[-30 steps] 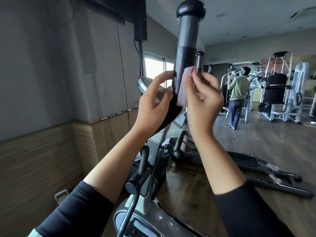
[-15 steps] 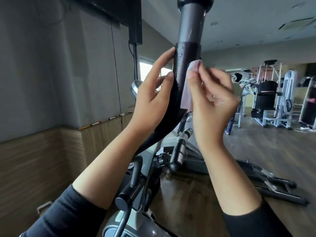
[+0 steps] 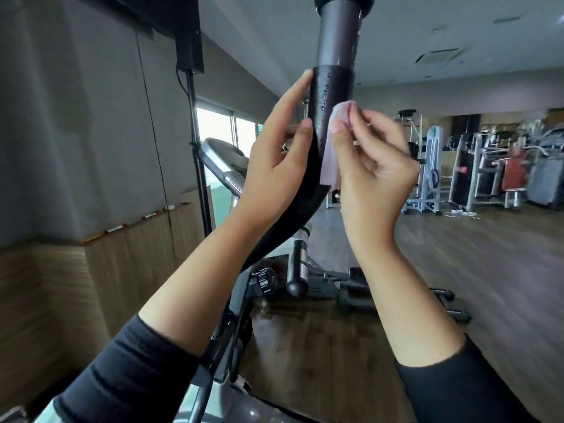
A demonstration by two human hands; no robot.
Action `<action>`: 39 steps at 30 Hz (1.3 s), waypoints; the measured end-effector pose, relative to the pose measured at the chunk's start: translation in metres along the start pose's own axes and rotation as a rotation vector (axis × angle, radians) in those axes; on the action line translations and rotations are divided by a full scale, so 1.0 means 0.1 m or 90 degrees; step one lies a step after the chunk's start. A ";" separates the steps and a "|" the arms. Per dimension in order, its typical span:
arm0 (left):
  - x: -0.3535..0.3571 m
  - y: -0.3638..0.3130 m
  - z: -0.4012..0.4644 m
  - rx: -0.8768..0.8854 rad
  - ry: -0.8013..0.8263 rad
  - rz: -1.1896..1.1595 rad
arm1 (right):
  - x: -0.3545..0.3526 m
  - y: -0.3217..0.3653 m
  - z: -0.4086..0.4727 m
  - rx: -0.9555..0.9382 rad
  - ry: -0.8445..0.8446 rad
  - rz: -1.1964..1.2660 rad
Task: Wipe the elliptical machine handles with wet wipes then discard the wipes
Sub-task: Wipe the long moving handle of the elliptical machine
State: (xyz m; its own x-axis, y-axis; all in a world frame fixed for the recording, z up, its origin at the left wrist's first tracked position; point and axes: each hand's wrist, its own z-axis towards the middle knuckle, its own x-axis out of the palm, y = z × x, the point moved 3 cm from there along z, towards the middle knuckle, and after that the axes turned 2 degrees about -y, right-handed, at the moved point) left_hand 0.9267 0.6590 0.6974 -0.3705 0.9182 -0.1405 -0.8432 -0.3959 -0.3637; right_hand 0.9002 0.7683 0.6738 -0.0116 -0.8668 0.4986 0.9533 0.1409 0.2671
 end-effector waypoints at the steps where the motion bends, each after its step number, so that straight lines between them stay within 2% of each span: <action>1: -0.02 0.01 0.01 -0.004 0.015 -0.008 | 0.02 0.03 0.00 0.001 -0.013 -0.007; 5: -0.10 0.04 0.02 -0.026 0.045 -0.021 | 0.17 0.22 0.18 -0.044 -0.063 -0.073; 8: -0.14 0.06 0.02 -0.035 0.066 -0.043 | 0.21 0.26 0.22 -0.057 -0.064 -0.124; 14: -0.17 0.13 0.03 -0.027 0.123 -0.109 | 0.06 0.26 -0.25 -0.068 -0.062 -0.248; 19: -0.17 0.17 0.03 -0.026 0.137 -0.125 | 0.26 0.38 -0.02 -0.107 -0.099 -0.299; 23: -0.18 0.19 0.03 -0.035 0.155 -0.130 | 0.28 0.41 0.09 -0.143 -0.093 -0.326; 29: -0.22 0.19 -0.06 -0.003 0.162 -0.111 | 0.02 0.24 -0.47 -0.111 -0.047 -0.321; 36: -0.29 0.23 -0.21 -0.019 0.160 -0.066 | 0.19 0.34 -0.02 -0.135 -0.090 -0.302; 39: -0.31 0.23 -0.29 -0.030 0.160 -0.058 | 0.14 0.31 -0.14 -0.141 -0.081 -0.307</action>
State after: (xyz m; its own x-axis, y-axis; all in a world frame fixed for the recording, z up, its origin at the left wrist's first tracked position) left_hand 0.9301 0.6218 0.6671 -0.1799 0.9276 -0.3275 -0.8472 -0.3153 -0.4276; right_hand 0.9340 0.7537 0.6773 -0.4871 -0.7412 0.4620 0.8712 -0.3751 0.3167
